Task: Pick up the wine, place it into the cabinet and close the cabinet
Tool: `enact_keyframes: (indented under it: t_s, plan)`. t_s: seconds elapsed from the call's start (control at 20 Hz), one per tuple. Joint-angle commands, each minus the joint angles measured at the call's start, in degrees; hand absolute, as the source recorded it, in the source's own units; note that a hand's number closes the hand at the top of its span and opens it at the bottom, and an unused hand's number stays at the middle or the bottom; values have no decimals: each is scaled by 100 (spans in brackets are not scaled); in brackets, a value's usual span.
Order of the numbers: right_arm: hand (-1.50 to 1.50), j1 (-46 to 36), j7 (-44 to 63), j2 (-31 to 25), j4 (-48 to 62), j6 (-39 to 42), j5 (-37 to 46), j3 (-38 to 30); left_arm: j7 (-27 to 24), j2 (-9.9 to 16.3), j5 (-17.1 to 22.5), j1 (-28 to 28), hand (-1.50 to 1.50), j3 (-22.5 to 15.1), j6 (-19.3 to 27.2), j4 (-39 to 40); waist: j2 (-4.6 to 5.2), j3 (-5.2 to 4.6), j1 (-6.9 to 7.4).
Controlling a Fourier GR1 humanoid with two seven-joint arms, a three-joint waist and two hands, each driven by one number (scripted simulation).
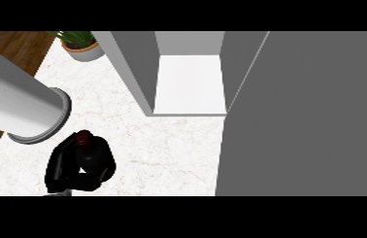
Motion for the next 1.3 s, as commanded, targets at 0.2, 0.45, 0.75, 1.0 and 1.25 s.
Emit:
enact_keyframes:
  t_s: [0.2, 0.45, 0.75, 1.0, 1.25]
  plan:
    - [-150, 557, -2, 70, -713, 126, -419, -22, 185, -29, 108, 355, 150, -43, -103, -1327, -11, 7, 24]
    - [-150, 332, -45, 35, -459, 123, -462, -133, 1491, 84, 352, 425, 150, -169, 82, -2715, -9, 9, 40]
    - [-150, 508, -403, 105, -284, 263, -624, -275, 2285, -118, 37, 632, 150, -607, 550, -3802, -3, 8, 35]
    - [-150, 11, 159, 49, -318, 45, -544, -235, 3224, -350, -328, -186, 150, -844, 1088, -4083, 3, 4, 8]
    - [-150, 70, 272, 102, -457, -35, -360, -106, 3815, -686, -508, -75, 150, -1362, 1324, -4875, -3, 3, 26]
